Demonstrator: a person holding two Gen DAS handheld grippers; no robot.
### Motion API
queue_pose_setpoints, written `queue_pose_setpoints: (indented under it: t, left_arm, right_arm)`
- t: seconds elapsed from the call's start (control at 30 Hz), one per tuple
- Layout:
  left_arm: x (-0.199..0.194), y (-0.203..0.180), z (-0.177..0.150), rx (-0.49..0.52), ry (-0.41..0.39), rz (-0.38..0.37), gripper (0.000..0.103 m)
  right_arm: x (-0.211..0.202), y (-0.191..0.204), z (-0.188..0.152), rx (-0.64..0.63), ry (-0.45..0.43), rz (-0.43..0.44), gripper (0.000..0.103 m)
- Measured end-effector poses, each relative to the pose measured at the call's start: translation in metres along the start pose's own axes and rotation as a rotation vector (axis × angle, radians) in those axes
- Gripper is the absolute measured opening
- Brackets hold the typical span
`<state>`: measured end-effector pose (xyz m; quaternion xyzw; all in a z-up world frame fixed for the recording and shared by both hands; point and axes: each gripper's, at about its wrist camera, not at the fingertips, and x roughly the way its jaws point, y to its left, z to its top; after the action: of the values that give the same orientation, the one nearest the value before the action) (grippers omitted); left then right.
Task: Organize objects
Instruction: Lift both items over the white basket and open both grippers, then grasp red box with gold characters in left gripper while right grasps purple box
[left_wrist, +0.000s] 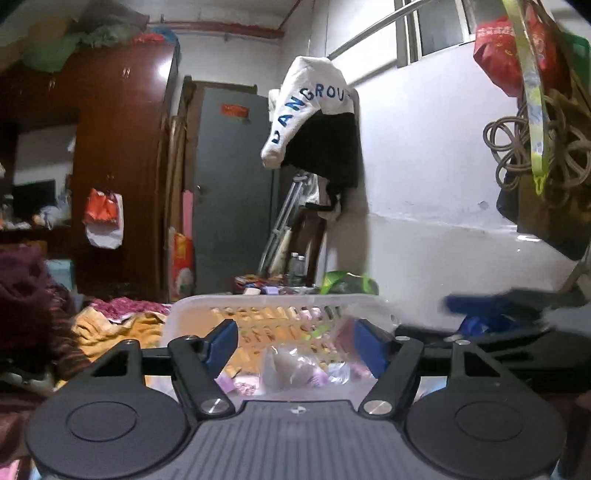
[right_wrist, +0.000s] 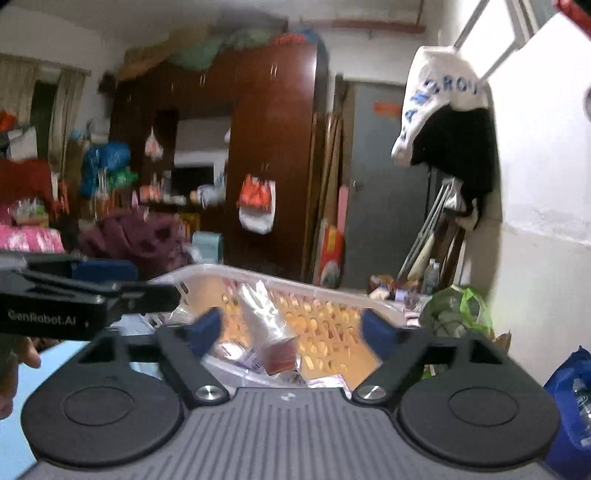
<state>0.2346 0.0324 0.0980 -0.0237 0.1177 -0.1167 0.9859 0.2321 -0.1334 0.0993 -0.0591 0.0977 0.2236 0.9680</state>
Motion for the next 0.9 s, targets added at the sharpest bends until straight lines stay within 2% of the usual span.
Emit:
queue_pose_setpoints:
  t: [0.03,0.1,0.13,0.23,0.33,0.43,0.5,0.63,0.7,0.77,0.8,0.83,0.9]
  left_arm:
    - [-0.011,0.001,-0.006,-0.008,-0.014,-0.029,0.074]
    - [-0.037,0.006,-0.023,-0.031,-0.032,-0.074,0.084]
    - [-0.049,0.008,-0.032,-0.039,-0.030,-0.063,0.090]
    - [-0.072,0.011,-0.064,-0.031,0.011,0.007,0.092]
    - [-0.066,0.022,-0.090,-0.054,0.134,0.028,0.092]
    - [-0.049,0.032,-0.103,-0.067,0.223,0.049,0.092]
    - [-0.041,0.036,-0.105,-0.058,0.262,0.063,0.092]
    - [-0.032,0.038,-0.108,-0.031,0.307,0.033,0.092]
    - [-0.029,0.034,-0.111,0.000,0.343,0.021,0.092]
    - [-0.025,0.030,-0.113,0.019,0.370,0.007,0.090]
    - [-0.026,0.029,-0.114,0.028,0.371,0.009,0.086]
    - [-0.028,0.027,-0.116,0.037,0.368,0.012,0.077]
    - [-0.033,0.026,-0.118,0.048,0.340,0.007,0.076]
  right_arm:
    - [-0.018,-0.005,-0.010,0.027,-0.037,0.028,0.103]
    - [-0.045,-0.012,-0.031,0.085,-0.049,0.072,0.103]
    - [-0.054,-0.016,-0.046,0.107,-0.019,0.091,0.103]
    - [-0.068,-0.013,-0.091,0.087,0.063,0.109,0.103]
    - [-0.058,-0.002,-0.118,0.028,0.176,0.104,0.103]
    - [-0.042,0.007,-0.121,-0.039,0.245,0.119,0.103]
    - [-0.039,0.011,-0.116,-0.067,0.248,0.120,0.103]
    - [-0.025,0.017,-0.113,-0.093,0.324,0.127,0.103]
    - [-0.031,0.017,-0.118,-0.083,0.326,0.140,0.102]
    - [-0.035,0.014,-0.121,-0.073,0.318,0.142,0.095]
    - [-0.037,0.013,-0.124,-0.065,0.319,0.143,0.084]
    - [-0.037,0.011,-0.127,-0.057,0.321,0.145,0.077]
    - [-0.043,0.009,-0.129,-0.038,0.296,0.142,0.073]
